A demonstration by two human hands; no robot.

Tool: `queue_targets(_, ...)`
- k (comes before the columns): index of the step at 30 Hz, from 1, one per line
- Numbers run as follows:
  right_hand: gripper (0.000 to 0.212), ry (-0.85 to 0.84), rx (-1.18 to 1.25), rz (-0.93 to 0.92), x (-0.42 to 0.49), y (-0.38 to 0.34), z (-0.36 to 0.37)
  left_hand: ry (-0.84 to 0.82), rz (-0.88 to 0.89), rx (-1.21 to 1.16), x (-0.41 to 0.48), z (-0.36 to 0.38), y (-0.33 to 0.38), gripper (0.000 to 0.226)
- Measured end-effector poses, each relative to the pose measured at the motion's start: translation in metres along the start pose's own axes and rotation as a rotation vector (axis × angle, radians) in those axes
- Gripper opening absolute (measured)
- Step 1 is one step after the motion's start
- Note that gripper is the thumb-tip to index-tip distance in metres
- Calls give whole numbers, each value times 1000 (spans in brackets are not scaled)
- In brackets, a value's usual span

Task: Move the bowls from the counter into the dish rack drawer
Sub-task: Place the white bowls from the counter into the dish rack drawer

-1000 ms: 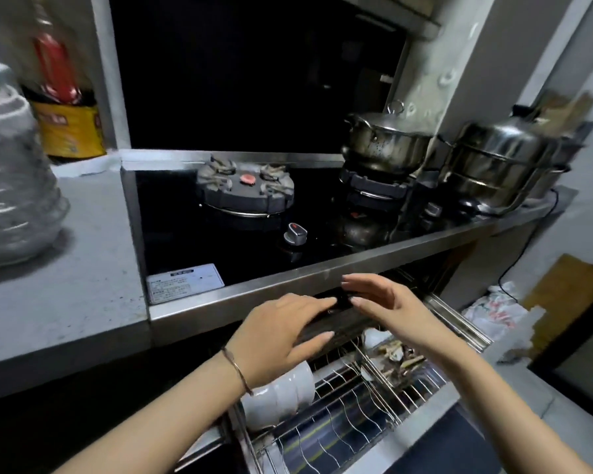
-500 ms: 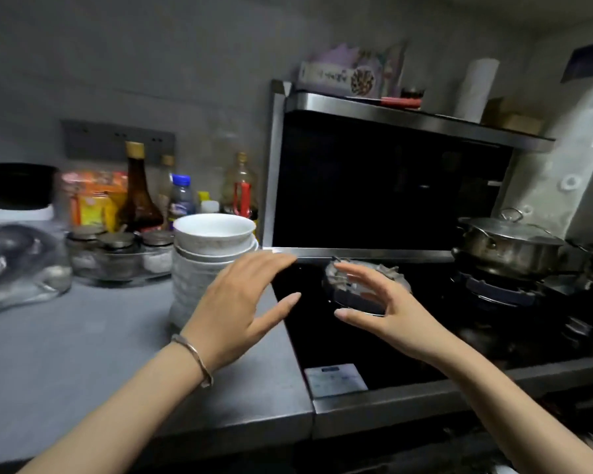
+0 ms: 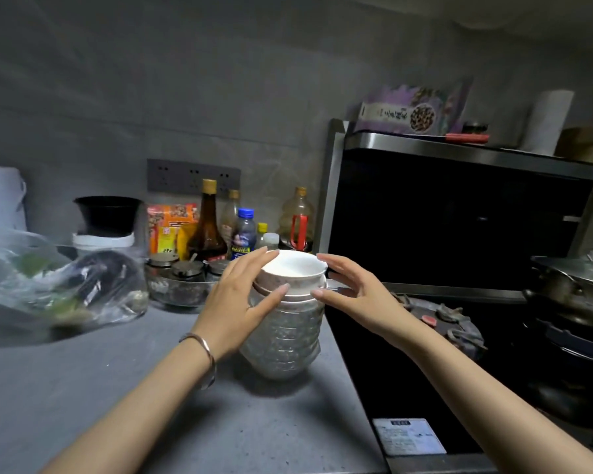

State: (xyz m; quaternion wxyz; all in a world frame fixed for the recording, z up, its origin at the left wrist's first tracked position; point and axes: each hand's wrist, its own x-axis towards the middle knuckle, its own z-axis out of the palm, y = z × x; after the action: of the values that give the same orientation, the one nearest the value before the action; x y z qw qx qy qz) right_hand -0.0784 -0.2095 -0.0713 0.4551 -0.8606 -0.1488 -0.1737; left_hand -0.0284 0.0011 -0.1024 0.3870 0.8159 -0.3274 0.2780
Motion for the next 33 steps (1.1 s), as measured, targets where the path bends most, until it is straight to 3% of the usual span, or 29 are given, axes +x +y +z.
queue_targets(8,27,52,3,7,16,2,10,-81,-147,-157,10,4,-14,67)
queue_targets(16,23,155,66,-63,15,-8,6,71,-74,-270,19,-1,0,46)
queue_targets(21,22,222,0,-145,-4,-28,-19,144,-23,-426,26,0,30,46)
queue_targets(25,28,231,-121,-83,-40,-29,-46,30,-13,-544,20,18,59,43)
queue_targets(29,40,124,-133,-35,-93,-22,-83,-148,-7,-674,6,55,95,28)
queue_targets(33,17,-13,-48,52,-154,1,-123,-360,-18,-678,-15,104,137,45)
